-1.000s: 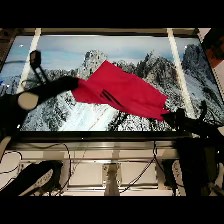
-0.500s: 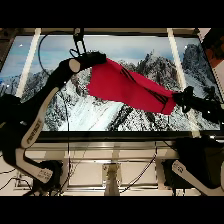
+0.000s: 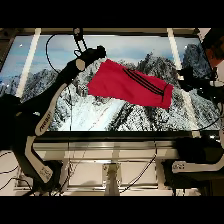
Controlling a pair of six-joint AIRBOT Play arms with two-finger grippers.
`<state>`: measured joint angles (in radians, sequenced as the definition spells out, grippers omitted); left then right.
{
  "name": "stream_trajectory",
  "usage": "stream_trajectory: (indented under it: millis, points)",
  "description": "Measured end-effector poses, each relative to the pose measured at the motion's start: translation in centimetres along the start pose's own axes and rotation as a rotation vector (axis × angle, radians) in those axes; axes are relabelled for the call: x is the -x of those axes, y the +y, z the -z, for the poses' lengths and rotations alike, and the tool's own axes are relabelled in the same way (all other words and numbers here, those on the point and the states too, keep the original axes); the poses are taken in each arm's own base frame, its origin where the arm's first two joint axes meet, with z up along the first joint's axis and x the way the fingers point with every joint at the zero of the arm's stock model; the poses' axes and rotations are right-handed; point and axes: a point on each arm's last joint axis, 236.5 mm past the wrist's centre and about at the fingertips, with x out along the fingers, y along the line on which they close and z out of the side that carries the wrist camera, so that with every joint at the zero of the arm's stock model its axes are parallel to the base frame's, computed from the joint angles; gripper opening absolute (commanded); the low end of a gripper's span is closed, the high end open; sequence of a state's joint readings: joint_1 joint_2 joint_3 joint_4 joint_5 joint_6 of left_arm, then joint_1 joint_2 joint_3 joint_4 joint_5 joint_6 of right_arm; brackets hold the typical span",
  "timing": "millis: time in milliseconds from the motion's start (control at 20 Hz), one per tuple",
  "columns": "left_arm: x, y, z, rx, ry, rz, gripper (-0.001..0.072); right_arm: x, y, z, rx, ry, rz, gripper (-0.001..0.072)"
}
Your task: Fold the clothes and pants, and hang the long-sleeved shirts on hangers.
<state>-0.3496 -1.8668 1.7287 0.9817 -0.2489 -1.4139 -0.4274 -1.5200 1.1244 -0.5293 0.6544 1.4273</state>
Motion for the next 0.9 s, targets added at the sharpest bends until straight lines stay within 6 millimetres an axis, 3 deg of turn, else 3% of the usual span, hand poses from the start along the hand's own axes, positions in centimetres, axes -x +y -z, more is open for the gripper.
stream_trajectory:
  millis: [100, 200, 300, 400, 700, 900]
  points:
    - [1.8, 0.0, 0.9, 0.001, 0.124, 0.023, 0.0512, 0.6, -1.8, 0.9, 0.044, 0.156, 0.029, 0.0580]
    - [4.0, -0.4, 1.8, -0.033, 0.237, 0.053, 0.0512, 1.5, -3.9, 3.5, 0.071, 0.361, 0.045, 0.0711]
    - [6.2, -1.2, 1.9, -0.071, 0.309, 0.085, 0.0512, 2.2, -5.7, 6.5, 0.091, 0.550, 0.052, 0.0711]
    - [7.8, -1.8, 1.9, -0.104, 0.350, 0.109, 0.0512, 2.2, -7.4, 8.2, 0.109, 0.652, 0.070, 0.0711]
    - [9.9, -3.6, 2.1, -0.148, 0.404, 0.154, 0.0512, 0.7, -10.3, 8.5, 0.163, 0.697, 0.145, 0.0711]
    - [10.4, -4.3, 2.7, -0.159, 0.429, 0.171, 0.0512, 0.3, -10.6, 8.3, 0.188, 0.701, 0.179, 0.0707]
